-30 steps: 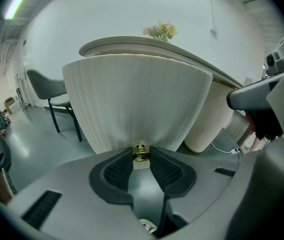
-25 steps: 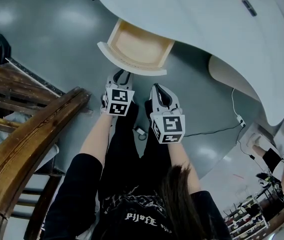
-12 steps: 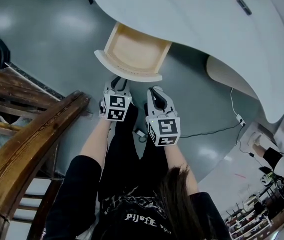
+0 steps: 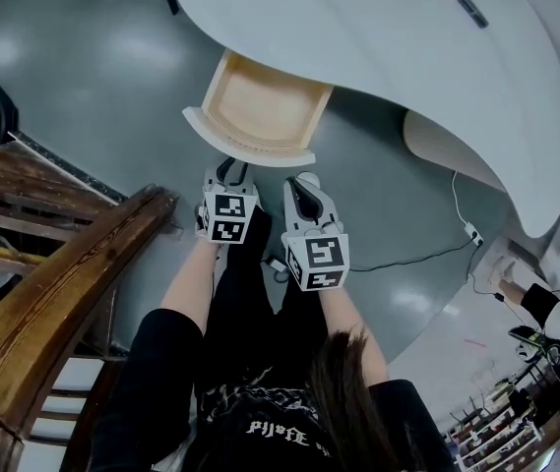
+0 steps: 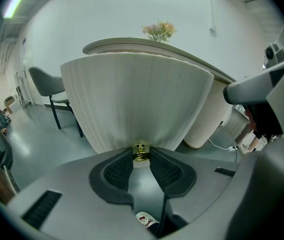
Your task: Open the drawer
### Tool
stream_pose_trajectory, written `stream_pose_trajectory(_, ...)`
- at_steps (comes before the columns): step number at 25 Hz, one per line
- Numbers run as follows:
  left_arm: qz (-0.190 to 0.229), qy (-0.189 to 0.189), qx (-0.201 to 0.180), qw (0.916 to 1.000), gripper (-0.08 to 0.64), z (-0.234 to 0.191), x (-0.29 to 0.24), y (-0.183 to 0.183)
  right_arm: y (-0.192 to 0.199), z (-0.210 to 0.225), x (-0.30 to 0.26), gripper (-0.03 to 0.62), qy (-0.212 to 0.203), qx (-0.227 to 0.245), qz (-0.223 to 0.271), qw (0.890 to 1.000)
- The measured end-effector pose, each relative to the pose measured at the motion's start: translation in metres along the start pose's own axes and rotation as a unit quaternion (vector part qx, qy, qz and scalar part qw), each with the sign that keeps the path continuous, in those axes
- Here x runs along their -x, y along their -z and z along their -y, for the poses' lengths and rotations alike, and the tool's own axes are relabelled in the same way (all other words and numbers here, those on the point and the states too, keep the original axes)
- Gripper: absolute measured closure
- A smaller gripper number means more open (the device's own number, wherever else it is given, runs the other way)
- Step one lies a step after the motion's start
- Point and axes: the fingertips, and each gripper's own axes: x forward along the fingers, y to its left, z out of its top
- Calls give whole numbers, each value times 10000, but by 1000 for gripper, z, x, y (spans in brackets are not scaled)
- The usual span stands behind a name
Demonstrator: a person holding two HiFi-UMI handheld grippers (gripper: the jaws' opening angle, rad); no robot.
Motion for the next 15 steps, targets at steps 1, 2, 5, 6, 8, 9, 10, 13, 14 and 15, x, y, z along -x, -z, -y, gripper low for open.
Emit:
stream_pose_trajectory(1,-5,8,-20,10000,445,1,1,1,0,2,0,565,12,-1,-5,10000)
stream_pose_trajectory(2,-13,19,-23,10000,445,1,2,4,-1,3,1,565,23,5,-7,10000)
stream_pose_trajectory(5,-44,19,-5,10000,445,0,4,9,-2,6,2,565,41,45,-19,10000)
stream_pose_trajectory(6,-60,19,-6,10000,445,0,5,9,-2,6,2,565,43,57,-30,10000)
stream_pose_trajectory(8,-57,39,8,10000,445,0,5,7,-1,6,2,565,35,76,-51,10000)
stream_pose_trajectory(9,-54,49,34,10000,445,1,5,6,0,6,3,565,25,85,-59,9999)
stream_pose_trajectory(10,-57,49,68,9999,445,1,5,5,1,5,3,565,16,89,-67,9999)
stream_pose_trajectory(13,-97,54,266,9996,443,1,10,4,2,3,5,565,52,-26,-74,10000)
stream_pose_trajectory(14,-75,73,308,9995,440,1,14,2,2,3,5,565,68,-115,-69,9999)
stream_pose_trajectory(15,-45,104,343,9993,431,2,18,1,1,2,5,565,75,-203,-63,9997)
